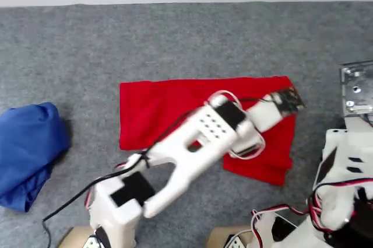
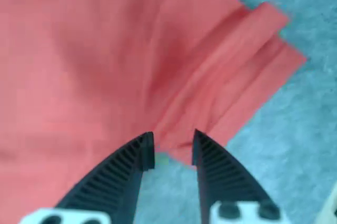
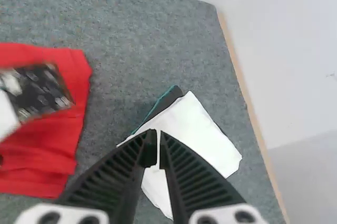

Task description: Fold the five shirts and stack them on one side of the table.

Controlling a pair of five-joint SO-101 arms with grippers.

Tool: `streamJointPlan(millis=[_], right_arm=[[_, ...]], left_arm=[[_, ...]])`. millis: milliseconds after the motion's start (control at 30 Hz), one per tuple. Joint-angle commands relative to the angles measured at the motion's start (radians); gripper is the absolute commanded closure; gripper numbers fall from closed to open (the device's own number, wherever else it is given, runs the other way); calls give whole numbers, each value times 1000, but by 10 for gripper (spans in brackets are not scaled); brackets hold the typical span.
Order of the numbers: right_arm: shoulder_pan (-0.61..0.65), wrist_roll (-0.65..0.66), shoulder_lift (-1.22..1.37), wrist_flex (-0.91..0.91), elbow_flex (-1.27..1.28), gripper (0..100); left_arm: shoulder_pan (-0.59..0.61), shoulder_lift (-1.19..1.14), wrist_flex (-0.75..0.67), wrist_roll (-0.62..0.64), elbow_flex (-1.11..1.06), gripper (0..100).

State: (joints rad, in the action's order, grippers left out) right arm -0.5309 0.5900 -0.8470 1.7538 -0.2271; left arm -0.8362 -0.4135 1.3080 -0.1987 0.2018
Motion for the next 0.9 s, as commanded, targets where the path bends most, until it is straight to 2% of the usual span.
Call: streamJointPlan(millis=[0,533,733,867], right_arm=[[-13,-23,-4,38,-48,989],[-13,-41,-4,38,-48,989],[-13,-38,-4,38,-48,989],[-13,-38,-4,36,-48,989]], left_arm=[[-43,-75,17,-8,125,844],[-86,-618,420,-132,878,826],[-72,-730,445,-132,1040,833],[-69,-732,445,-132,1078,880]])
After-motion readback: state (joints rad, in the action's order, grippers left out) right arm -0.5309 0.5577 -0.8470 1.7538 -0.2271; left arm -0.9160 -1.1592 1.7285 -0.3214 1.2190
